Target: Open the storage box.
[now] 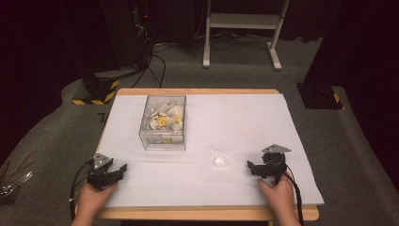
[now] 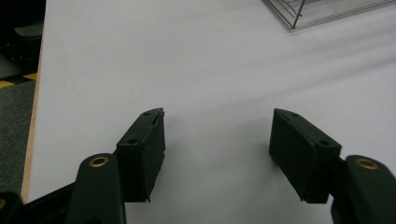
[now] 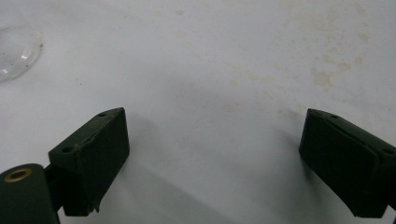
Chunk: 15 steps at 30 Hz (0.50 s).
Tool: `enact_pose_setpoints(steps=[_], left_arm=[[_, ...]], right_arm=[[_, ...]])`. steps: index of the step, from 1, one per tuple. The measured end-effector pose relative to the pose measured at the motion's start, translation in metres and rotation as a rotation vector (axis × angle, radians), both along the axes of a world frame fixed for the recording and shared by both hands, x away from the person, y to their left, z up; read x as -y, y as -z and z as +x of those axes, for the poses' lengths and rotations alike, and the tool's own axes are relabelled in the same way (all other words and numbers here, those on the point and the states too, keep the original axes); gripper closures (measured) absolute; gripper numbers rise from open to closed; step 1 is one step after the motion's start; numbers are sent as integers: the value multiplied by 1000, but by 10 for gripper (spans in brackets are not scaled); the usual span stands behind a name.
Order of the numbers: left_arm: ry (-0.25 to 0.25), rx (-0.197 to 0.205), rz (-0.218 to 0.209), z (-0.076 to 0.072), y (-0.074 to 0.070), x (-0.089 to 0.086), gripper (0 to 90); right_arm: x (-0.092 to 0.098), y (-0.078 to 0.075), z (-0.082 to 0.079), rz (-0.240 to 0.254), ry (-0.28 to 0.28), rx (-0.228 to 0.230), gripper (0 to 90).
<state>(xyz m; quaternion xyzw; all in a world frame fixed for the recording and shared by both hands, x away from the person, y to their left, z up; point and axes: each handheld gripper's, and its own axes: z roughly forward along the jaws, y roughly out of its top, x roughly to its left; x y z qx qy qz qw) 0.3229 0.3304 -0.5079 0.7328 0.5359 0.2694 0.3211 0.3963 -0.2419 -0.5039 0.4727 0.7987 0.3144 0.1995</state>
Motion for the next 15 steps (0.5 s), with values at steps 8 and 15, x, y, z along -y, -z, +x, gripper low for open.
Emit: enact_pose_setpoints(steps=[8, 15], left_arm=[[-6, 9, 12, -1, 0, 2, 360], [-9, -8, -16, 0, 0, 0, 358]], right_arm=[[-7, -2, -12, -4, 94, -20, 91], [-9, 0, -21, 1, 97, 9, 97]])
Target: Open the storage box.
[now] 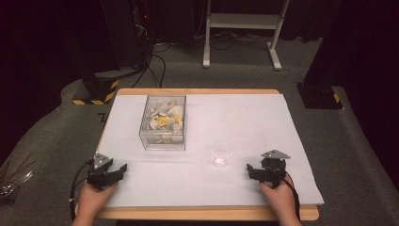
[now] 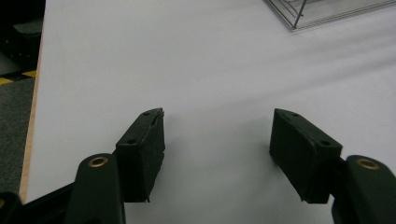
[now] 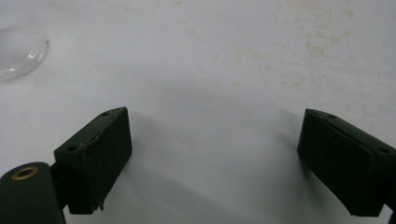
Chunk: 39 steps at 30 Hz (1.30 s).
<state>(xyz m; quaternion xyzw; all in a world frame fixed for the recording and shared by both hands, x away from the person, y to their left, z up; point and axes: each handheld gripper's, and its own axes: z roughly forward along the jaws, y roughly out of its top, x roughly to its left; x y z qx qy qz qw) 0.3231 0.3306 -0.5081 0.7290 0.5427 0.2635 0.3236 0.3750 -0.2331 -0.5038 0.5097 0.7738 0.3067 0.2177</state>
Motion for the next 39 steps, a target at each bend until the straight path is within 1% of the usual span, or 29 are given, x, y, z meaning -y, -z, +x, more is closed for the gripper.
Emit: enact_pose_setpoints(steps=[6, 8, 9, 10, 11, 13, 16, 17, 18, 19, 20, 25, 27, 29, 31, 33, 34, 35, 36, 37, 38, 39], left_arm=[[-1, -5, -8, 0, 0, -1, 361], [-11, -5, -3, 0, 0, -1, 318], [-26, -6, -1, 1, 0, 0, 318], [-32, -5, 4, 0, 0, 1, 293], [-35, -1, 16, 0, 0, 1, 293], [-38, 0, 15, 0, 0, 2, 290], [-32, -24, -16, 2, 0, -2, 278], [-11, -33, -6, 4, 0, 1, 200], [-11, -33, -6, 4, 0, 1, 187], [-27, -40, 1, 4, 0, 1, 187], [-33, -42, 0, 4, 0, 1, 154], [-38, -41, 5, 4, 0, 1, 145], [-35, -48, 1, 5, 0, 0, 143], [-39, -44, 3, 5, 0, 1, 143], [-48, -51, 1, 4, 0, 2, 146], [-46, -63, -9, 4, -1, 2, 142], [-30, -58, -18, 2, -2, 3, 110], [-30, -58, -18, 2, -2, 3, 110], [-23, -34, -14, -1, -3, 6, 111], [15, -12, -23, -5, -6, 9, 112], [15, -12, -23, -5, -6, 9, 112], [32, 1, -14, -7, -8, 12, 112]], right_arm=[[0, 0, 0, 3, 0, 1, 94], [0, 0, 0, 4, 0, 0, 95], [0, 1, 0, 5, 1, 3, 94], [0, 1, 0, 9, -1, -5, 89], [0, 1, 0, 9, -1, -5, 89], [0, 1, 1, 5, -2, -4, 88], [0, 1, 0, 5, -2, -2, 89], [0, 1, 0, 6, -1, 3, 92], [0, 1, 0, 6, -1, 3, 92], [0, 1, 0, 5, -1, 2, 92], [0, 1, -1, 5, 1, 3, 93], [0, 1, -1, 3, 2, 5, 93], [0, 1, -1, 3, 3, 5, 94], [0, 1, -1, 2, 4, 4, 94], [0, 1, -1, 1, 5, 6, 96], [0, 1, -1, 4, 6, 5, 96], [0, 1, -1, 3, 6, 5, 96], [0, 1, -1, 3, 6, 5, 96], [0, 1, -1, 4, 6, 5, 96], [0, 1, -1, 3, 6, 6, 95], [0, 1, -1, 4, 6, 6, 95], [0, 1, -1, 4, 6, 5, 95]])
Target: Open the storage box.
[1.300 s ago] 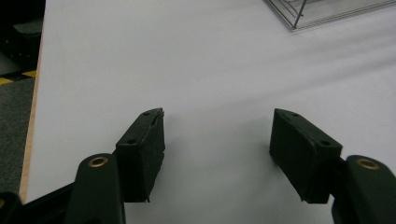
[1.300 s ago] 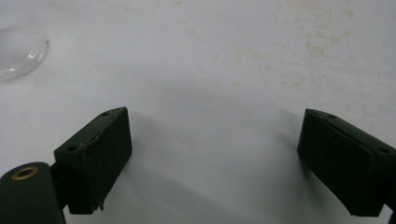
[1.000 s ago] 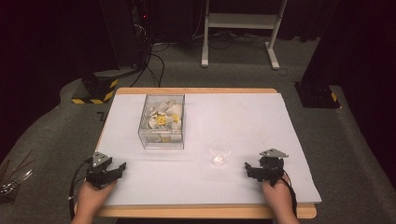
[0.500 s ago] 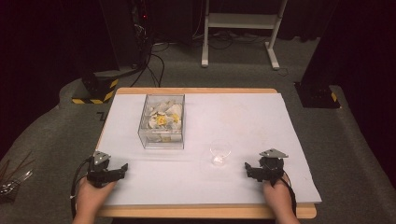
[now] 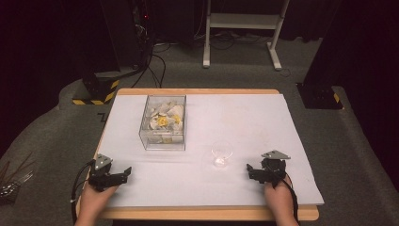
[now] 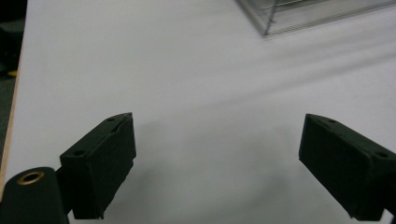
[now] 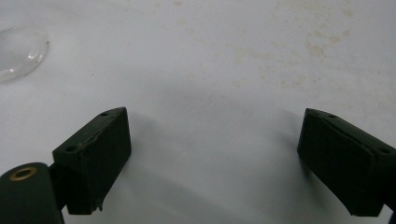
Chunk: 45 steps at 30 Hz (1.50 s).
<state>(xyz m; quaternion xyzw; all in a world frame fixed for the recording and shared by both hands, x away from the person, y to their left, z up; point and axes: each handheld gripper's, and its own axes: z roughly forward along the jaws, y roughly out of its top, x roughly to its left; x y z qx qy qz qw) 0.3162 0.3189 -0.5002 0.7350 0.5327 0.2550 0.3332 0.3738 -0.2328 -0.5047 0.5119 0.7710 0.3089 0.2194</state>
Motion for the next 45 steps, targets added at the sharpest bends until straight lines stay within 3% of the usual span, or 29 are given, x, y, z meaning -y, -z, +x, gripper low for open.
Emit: enact_pose_setpoints(steps=[2, 5, 11, 14, 16, 17, 18, 19, 22, 24, 26, 30, 33, 38, 45], left_arm=[[27, 17, 22, -2, -5, 4, 111], [42, 47, -18, -4, -12, 6, 111], [82, 103, -52, -6, -21, 17, 86], [100, 196, -84, -13, -32, 25, 73], [100, 216, -95, -15, -35, 26, 73], [103, 245, -109, -17, -37, 27, 73], [116, 319, -147, -23, -42, 28, 72], [116, 319, -147, -23, -42, 28, 72], [149, 495, -197, -37, -55, 31, 68], [162, 569, -236, -44, -61, 32, 54], [189, 617, -309, -49, -66, 32, 54], [198, 621, -319, -49, -66, 36, 52], [204, 600, -283, -45, -64, 41, 37], [251, 567, -300, -39, -64, 47, 4], [259, 482, -275, -25, -55, 51, 0]], right_arm=[[0, 0, 0, 2, -2, 1, 93], [1, 0, 0, 5, -3, -1, 93], [0, 0, 0, 5, 0, 0, 94], [0, 0, 0, 5, -1, 0, 93], [1, 0, 0, 5, -4, -1, 93], [1, 0, 0, 5, -4, -1, 93], [0, 0, 0, 5, -1, 0, 94], [0, 0, 0, 5, -1, 0, 94], [0, 0, 0, 4, 1, -1, 95], [0, 0, 0, 3, 0, -1, 95], [0, 0, 0, 3, 1, -1, 95], [0, 0, 0, 1, 0, 1, 96], [0, 0, 0, 3, 1, -1, 96], [0, 0, 0, 2, 0, 0, 96], [0, 0, 0, 2, 0, 0, 96]])
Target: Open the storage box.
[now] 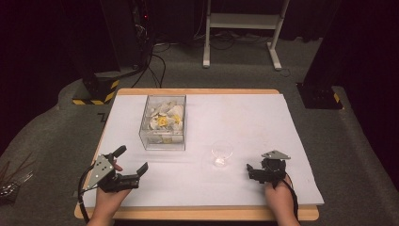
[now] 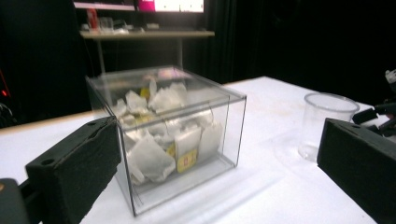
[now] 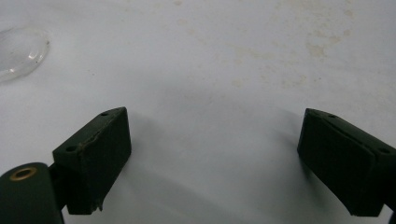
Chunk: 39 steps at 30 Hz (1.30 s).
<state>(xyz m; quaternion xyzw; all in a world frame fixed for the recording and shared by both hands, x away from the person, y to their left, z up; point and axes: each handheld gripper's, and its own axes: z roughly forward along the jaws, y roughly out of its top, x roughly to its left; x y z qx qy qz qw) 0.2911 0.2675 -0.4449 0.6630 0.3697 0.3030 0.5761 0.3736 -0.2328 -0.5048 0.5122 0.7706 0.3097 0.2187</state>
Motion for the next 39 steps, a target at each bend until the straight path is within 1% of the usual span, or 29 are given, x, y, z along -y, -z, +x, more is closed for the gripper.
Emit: enact_pose_setpoints(steps=[1, 3, 7, 10, 15, 16, 19, 22, 24, 28, 32, 35, 37, 39], left_arm=[[-9, -17, 25, 3, 2, 1, 1], [-11, -33, 48, 8, 5, 3, 2], [-17, -72, 78, 18, 9, 8, 3], [-12, -95, 77, 26, 11, 11, 3], [-8, -116, 85, 39, 14, 18, 7], [-7, -116, 90, 42, 16, 23, 9], [-10, -120, 91, 46, 17, 26, 12], [-11, -131, 87, 51, 20, 31, 12], [-11, -140, 94, 56, 23, 34, 12], [-17, -149, 95, 61, 26, 38, 12], [-15, -172, 98, 66, 29, 40, 19], [1, -196, 94, 70, 32, 40, 41], [13, -207, 86, 72, 33, 39, 77], [14, -225, 92, 75, 34, 39, 106]], right_arm=[[0, 0, 0, 0, 0, 0, 96], [0, 0, 0, -1, 0, 1, 96], [0, 0, 0, 0, 0, -1, 96], [0, 0, 0, 0, 0, -1, 96], [0, 0, 0, -1, -1, 0, 96], [0, 0, 0, -1, 0, -1, 96], [0, 0, 0, 0, -1, -1, 96], [0, 0, 0, -1, 0, -1, 96], [0, 0, 0, -2, -1, 1, 96], [0, 0, 0, -2, -1, 1, 96], [0, 0, 0, -2, -1, 1, 96], [0, 0, 0, -2, -1, 2, 96], [0, 0, 0, -2, -1, 2, 97], [0, 0, 0, -3, -1, 2, 97]])
